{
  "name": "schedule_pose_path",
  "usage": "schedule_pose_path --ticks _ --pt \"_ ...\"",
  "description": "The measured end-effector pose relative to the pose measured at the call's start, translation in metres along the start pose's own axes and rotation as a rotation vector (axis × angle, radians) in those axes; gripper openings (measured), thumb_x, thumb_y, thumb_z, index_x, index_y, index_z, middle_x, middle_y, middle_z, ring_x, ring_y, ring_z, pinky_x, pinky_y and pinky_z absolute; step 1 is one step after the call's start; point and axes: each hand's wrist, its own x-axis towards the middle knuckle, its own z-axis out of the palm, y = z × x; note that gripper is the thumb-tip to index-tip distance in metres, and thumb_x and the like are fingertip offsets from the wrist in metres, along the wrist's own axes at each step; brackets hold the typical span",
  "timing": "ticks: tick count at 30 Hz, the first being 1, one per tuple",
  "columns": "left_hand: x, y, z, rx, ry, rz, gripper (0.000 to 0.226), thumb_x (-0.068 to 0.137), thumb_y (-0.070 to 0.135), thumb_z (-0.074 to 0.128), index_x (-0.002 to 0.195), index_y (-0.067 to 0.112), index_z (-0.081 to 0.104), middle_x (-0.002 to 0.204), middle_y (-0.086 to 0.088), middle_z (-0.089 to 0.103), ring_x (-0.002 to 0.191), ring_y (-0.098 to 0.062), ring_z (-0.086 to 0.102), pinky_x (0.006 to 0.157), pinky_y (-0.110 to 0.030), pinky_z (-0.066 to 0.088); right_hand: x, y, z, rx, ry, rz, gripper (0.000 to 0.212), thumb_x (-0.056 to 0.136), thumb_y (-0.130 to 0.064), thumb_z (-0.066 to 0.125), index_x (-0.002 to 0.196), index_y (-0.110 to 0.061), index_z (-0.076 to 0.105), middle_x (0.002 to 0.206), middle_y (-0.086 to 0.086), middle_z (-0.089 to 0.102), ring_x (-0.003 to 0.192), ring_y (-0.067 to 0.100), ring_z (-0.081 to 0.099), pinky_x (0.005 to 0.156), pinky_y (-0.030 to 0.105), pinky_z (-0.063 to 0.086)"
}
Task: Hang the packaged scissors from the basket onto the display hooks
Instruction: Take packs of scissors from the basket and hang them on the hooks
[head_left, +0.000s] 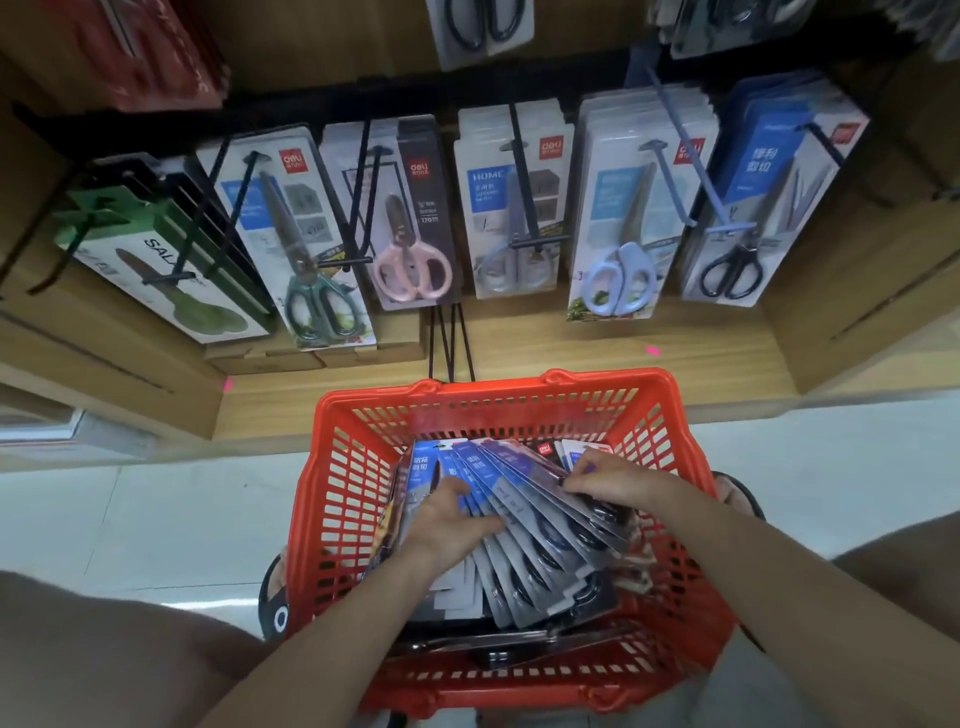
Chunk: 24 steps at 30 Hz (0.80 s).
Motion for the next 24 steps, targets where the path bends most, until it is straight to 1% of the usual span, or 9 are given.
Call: schedule_pose_path --ticks 2,7,10,13,15,16,18,22,24 --pt "0.004 0.002 0.0 -0.064 0.017 -0.022 0.062 0.088 0.038 0.085 0.133 0.02 0.047 0.134 -0.02 0.063 0.105 -0.036 0.067 0.077 -0.038 0.05 -0.001 0.002 0.001 0.038 0.003 0.025 0.04 0.08 -0.055 0.071 0.109 -0.029 0.061 0.114 -0.005 0.06 0.101 0.012 0.058 0.079 0.034 0.046" --pt "0.004 0.01 0.0 -0.004 0.016 -0.044 0.068 0.09 0.048 0.079 0.142 0.017 0.048 0.126 -0.003 0.06 0.098 -0.016 0.059 0.073 -0.029 0.047 -0.001 -0.001 0.007 0.217 -0.095 0.067 0.056 0.065 -0.054 0.084 0.104 -0.014 0.074 0.082 0.005 0.08 0.075 0.019 0.079 0.073 0.037 0.066" --pt "0.006 0.01 0.008 0.167 0.028 -0.042 0.046 0.091 0.059 0.071 0.11 0.018 0.06 0.116 -0.004 0.058 0.092 -0.014 0.055 0.084 -0.036 0.052 -0.002 -0.008 0.014 0.181 -0.088 0.091 0.059 0.06 -0.06 0.083 0.101 -0.018 0.075 0.099 0.008 0.079 0.093 0.025 0.077 0.087 0.043 0.064" --pt "0.005 0.012 0.011 0.255 0.042 -0.025 0.043 0.093 0.06 0.067 0.098 0.018 0.059 0.137 -0.013 0.044 0.114 -0.02 0.046 0.087 -0.029 0.037 -0.008 -0.015 0.017 0.106 -0.104 0.06 0.055 0.067 -0.061 0.079 0.106 -0.023 0.071 0.114 0.003 0.07 0.104 0.021 0.068 0.088 0.04 0.059" --pt "0.005 0.012 0.01 0.203 0.013 -0.025 0.038 0.094 0.058 0.068 0.093 0.022 0.053 0.122 -0.006 0.05 0.096 -0.011 0.052 0.078 -0.027 0.038 -0.013 -0.019 0.017 0.117 -0.124 0.027 0.048 0.071 -0.055 0.078 0.106 -0.025 0.069 0.117 0.0 0.067 0.107 0.018 0.064 0.09 0.039 0.052" --pt "0.006 0.012 0.01 0.171 0.004 -0.021 0.038 0.094 0.058 0.069 0.093 0.022 0.054 0.11 0.0 0.055 0.084 -0.007 0.051 0.07 -0.027 0.04 -0.014 -0.02 0.017 0.139 -0.133 0.024 0.046 0.071 -0.051 0.079 0.106 -0.024 0.069 0.118 0.0 0.067 0.107 0.018 0.064 0.092 0.039 0.052" --pt "0.005 0.011 0.014 0.053 -0.034 -0.031 0.039 0.092 0.057 0.073 0.104 0.023 0.058 0.107 0.003 0.064 0.086 -0.006 0.057 0.067 -0.024 0.045 -0.016 -0.024 0.02 0.199 -0.145 0.042 0.052 0.07 -0.045 0.082 0.114 -0.021 0.068 0.121 0.004 0.067 0.112 0.023 0.065 0.099 0.044 0.053" --pt "0.0 0.011 0.025 -0.116 -0.095 -0.065 0.078 0.088 0.057 0.076 0.149 0.017 0.048 0.146 -0.001 0.055 0.13 -0.023 0.057 0.105 -0.035 0.05 -0.02 -0.029 0.029 0.217 -0.076 0.03 0.059 0.07 -0.043 0.082 0.121 -0.023 0.06 0.119 -0.001 0.059 0.108 0.017 0.061 0.091 0.036 0.052" --pt "-0.001 0.011 0.026 -0.227 -0.098 -0.079 0.075 0.083 0.056 0.08 0.14 0.015 0.053 0.137 0.0 0.06 0.125 -0.022 0.061 0.109 -0.039 0.052 -0.022 -0.029 0.033 0.303 -0.049 0.014 0.053 0.072 -0.039 0.084 0.117 -0.022 0.061 0.116 0.003 0.065 0.104 0.019 0.066 0.092 0.038 0.057"
